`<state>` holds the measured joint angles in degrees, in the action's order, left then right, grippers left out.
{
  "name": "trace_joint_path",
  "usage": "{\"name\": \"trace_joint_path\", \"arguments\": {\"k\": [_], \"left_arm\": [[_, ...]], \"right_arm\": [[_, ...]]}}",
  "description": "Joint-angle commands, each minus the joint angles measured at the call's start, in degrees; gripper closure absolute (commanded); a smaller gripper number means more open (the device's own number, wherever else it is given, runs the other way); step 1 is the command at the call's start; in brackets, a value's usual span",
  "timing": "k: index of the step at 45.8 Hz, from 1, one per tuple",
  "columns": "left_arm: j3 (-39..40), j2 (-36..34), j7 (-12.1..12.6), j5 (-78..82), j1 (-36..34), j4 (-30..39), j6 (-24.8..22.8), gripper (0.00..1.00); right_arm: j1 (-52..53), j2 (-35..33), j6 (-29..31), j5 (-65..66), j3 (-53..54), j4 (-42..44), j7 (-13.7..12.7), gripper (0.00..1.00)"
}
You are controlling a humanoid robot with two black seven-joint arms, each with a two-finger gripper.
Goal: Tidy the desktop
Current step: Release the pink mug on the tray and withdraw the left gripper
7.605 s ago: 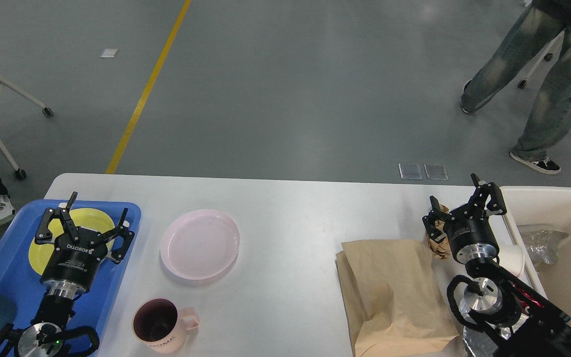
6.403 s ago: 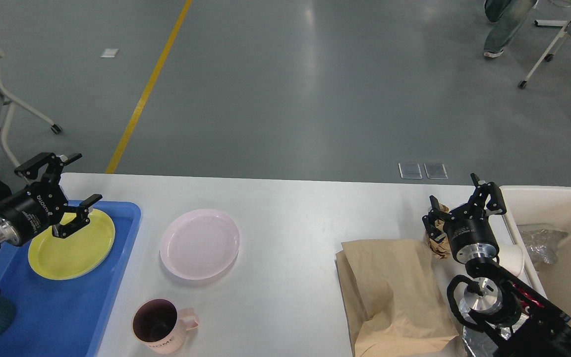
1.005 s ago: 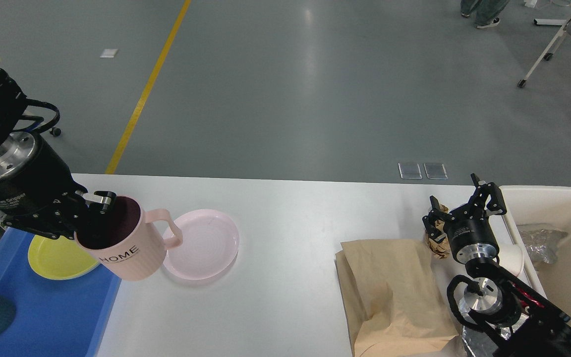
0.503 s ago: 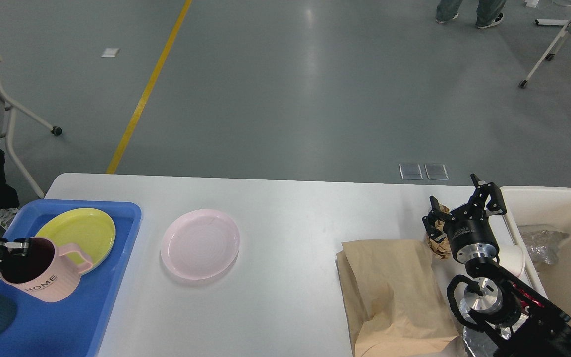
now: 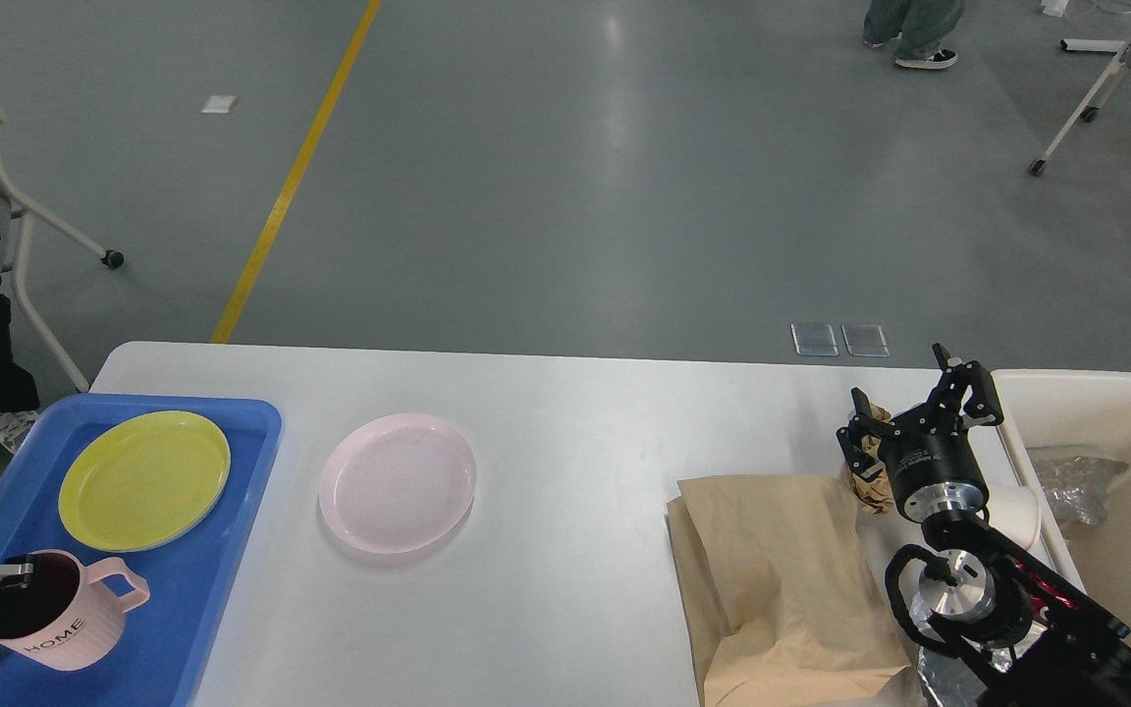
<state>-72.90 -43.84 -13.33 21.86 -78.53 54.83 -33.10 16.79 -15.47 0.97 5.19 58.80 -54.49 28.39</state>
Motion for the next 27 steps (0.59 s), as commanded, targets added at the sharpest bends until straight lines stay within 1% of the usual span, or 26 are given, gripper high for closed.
{"name": "trace_joint_path", "arguments": {"k": [1,9,12,13,15,18,19,21,23,27], "left_arm": [[2.06,0.08,0.06,-0.07,2.33,-0.33,0.14,1.00],[2.15,0.16,0.15,-0.24,2.51,-0.42,0.14,1.00],[2.06,0.25,0.58,-0.42,2.60,-0.42,0.31,0.93],[2.06,0.25,0.85,-0.42,2.68,-0.42,1.27,0.80],[2.15,0.25,0.76,-0.77,2.68,-0.42,2.59,0.64],[2.15,0.25,0.50,-1.47,2.60,-0.42,5.05,0.36],[2.24,0.25,0.50,-1.65,2.60,-0.33,5.84,0.29],[2.32,0.34,0.50,-1.82,2.68,-0.33,6.81,0.19],[2.32,0.51,0.59,-1.82,2.68,-0.33,7.26,0.14],[2.24,0.95,0.59,-1.82,2.77,-0.25,7.17,0.10]], "right_arm": [[0.00,0.00,0.00,0.00,0.00,0.00,0.00,0.00],[0.00,0.00,0.00,0.00,0.00,0.00,0.00,0.00],[0.00,0.00,0.00,0.00,0.00,0.00,0.00,0.00],[0.00,0.00,0.00,0.00,0.00,0.00,0.00,0.00],[0.00,0.00,0.00,0.00,0.00,0.00,0.00,0.00],[0.00,0.00,0.00,0.00,0.00,0.00,0.00,0.00],[0.00,0.00,0.00,0.00,0.00,0.00,0.00,0.00],[0.00,0.00,0.00,0.00,0.00,0.00,0.00,0.00],[0.00,0.00,0.00,0.00,0.00,0.00,0.00,0.00],[0.00,0.00,0.00,0.00,0.00,0.00,0.00,0.00]]}}
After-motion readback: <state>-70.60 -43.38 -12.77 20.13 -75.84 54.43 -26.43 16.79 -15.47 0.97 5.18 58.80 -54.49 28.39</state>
